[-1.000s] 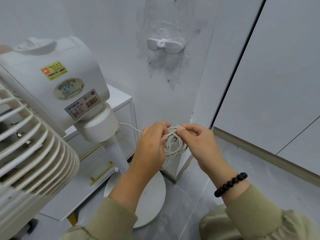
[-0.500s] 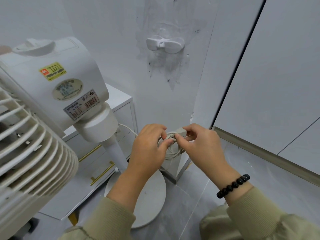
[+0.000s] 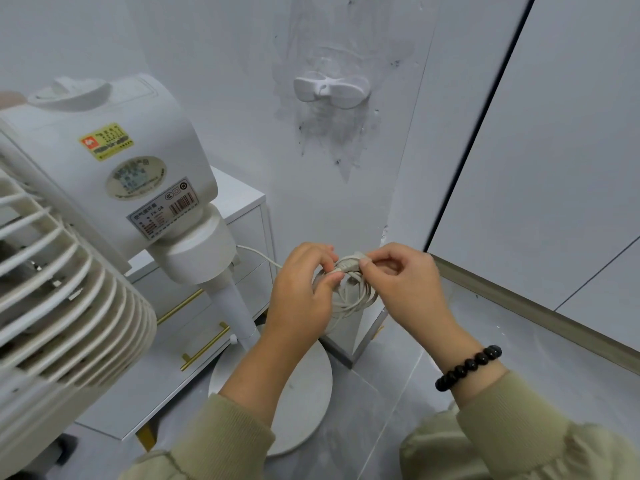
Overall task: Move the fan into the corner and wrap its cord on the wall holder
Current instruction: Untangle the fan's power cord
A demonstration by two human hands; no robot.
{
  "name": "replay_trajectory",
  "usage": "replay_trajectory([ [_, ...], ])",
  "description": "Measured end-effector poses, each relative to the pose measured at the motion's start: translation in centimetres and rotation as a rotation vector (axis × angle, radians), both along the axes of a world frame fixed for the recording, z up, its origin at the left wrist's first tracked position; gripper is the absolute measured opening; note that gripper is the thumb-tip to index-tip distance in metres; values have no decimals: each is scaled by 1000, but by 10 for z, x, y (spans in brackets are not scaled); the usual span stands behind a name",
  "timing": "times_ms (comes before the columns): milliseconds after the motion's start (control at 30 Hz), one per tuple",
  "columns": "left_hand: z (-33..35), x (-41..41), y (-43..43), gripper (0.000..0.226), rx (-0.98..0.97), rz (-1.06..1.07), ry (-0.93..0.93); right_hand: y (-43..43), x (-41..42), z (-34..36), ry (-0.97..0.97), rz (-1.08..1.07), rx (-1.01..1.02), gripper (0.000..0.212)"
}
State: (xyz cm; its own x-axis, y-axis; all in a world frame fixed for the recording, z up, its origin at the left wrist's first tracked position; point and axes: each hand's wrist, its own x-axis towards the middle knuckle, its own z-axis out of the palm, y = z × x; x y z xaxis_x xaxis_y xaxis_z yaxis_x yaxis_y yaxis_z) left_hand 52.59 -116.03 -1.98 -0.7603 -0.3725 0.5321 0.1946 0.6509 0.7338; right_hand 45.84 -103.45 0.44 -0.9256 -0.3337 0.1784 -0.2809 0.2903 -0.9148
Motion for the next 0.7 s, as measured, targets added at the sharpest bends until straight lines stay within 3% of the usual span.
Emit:
replay_trajectory([
  [133,-2,3,-5,21,-204,30,-57,4,1,0,127,19,63,8],
  [333,-5,2,-6,33,-363,68,-98,2,10,-5,366,21,254,9],
  [467,-8,2,-7,32,-320,70,-111,4,6,-2,341,112,354,13],
  [700,-5,3,-8,21,-245,106,-135,4,3,-11,290,164,336,33],
])
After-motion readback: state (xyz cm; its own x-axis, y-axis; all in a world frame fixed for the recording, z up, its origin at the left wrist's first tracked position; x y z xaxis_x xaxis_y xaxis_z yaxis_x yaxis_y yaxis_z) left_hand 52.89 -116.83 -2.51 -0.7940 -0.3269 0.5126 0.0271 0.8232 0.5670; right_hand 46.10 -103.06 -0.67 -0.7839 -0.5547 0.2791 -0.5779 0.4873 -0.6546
